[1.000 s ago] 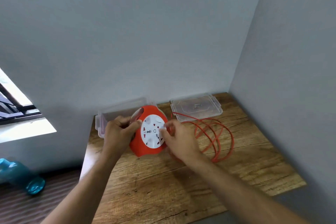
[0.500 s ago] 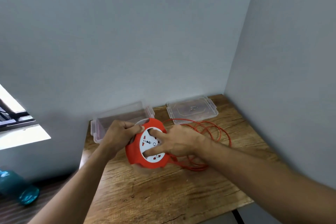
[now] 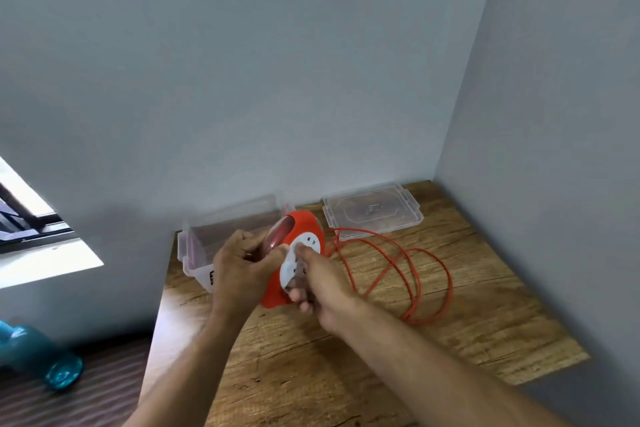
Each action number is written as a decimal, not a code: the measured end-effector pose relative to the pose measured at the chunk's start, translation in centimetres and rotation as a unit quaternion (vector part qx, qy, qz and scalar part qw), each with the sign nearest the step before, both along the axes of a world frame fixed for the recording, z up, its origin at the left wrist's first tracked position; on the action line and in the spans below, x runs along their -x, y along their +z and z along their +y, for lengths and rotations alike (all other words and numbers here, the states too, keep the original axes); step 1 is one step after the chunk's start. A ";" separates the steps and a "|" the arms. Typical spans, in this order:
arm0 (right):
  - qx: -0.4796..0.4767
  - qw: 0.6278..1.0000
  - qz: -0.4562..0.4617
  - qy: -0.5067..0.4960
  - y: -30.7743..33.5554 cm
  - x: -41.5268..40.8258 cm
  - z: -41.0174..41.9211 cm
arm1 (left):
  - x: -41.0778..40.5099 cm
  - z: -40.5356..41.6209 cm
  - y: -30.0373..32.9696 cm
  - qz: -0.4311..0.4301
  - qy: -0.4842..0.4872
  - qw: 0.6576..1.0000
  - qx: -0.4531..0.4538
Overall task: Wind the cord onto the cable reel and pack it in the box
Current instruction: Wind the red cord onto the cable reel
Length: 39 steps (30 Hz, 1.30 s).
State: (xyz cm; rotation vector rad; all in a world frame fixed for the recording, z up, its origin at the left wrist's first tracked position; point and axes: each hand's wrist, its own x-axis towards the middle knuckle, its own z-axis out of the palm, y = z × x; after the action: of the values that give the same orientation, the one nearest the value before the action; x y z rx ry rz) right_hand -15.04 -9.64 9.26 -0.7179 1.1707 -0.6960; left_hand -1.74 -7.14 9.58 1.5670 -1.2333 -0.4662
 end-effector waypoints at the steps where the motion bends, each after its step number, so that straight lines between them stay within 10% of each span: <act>1: 0.028 0.999 0.012 0.014 0.2 0.7 -0.1 | -0.4 -0.3 -0.1 0.033 0.012 0.999 -0.010; 4: 0.310 0.918 0.239 0.061 0.4 3.4 -1.0 | -1.7 -1.1 -0.4 0.111 0.030 0.992 -0.053; 8: 0.673 0.497 0.466 0.288 0.7 6.8 -2.7 | -2.5 -1.7 0.2 0.170 0.004 0.981 -0.090; 10: 0.683 0.378 0.480 0.399 1.3 7.4 -3.3 | -3.1 -2.2 0.8 0.163 -0.012 0.978 -0.127; 14: 0.720 0.242 0.474 0.445 2.6 7.6 -4.3 | -4.2 -2.5 1.9 0.046 -0.086 0.972 -0.212; 18: 0.746 0.196 0.448 0.451 3.5 6.4 -4.6 | -3.9 -3.0 3.1 0.008 -0.126 0.968 -0.217; 25: 0.750 0.283 0.485 0.348 1.3 5.7 -3.6 | -3.2 -1.8 3.0 0.073 -0.086 0.979 -0.170; 30: 0.560 0.682 0.457 0.108 0.2 3.2 -1.4 | -1.2 -0.8 2.9 0.082 -0.026 0.995 -0.041; 33: 0.265 0.941 0.211 -0.009 0.3 0.9 0.2 | 0.4 0.2 2.3 0.013 -0.011 0.999 0.047; 36: 0.078 0.997 0.022 0.002 0.5 0.5 0.1 | 0.5 0.7 2.0 -0.011 -0.003 0.997 0.072; 39: 0.204 0.963 0.154 0.079 0.8 2.3 -0.1 | -0.5 0.6 1.8 0.043 0.010 0.999 0.027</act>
State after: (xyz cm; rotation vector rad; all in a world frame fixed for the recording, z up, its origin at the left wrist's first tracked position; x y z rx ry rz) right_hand -17.35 -9.73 10.10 -1.2906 1.2465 -0.7143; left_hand -1.25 -6.54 11.42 1.4966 -1.1536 -0.4786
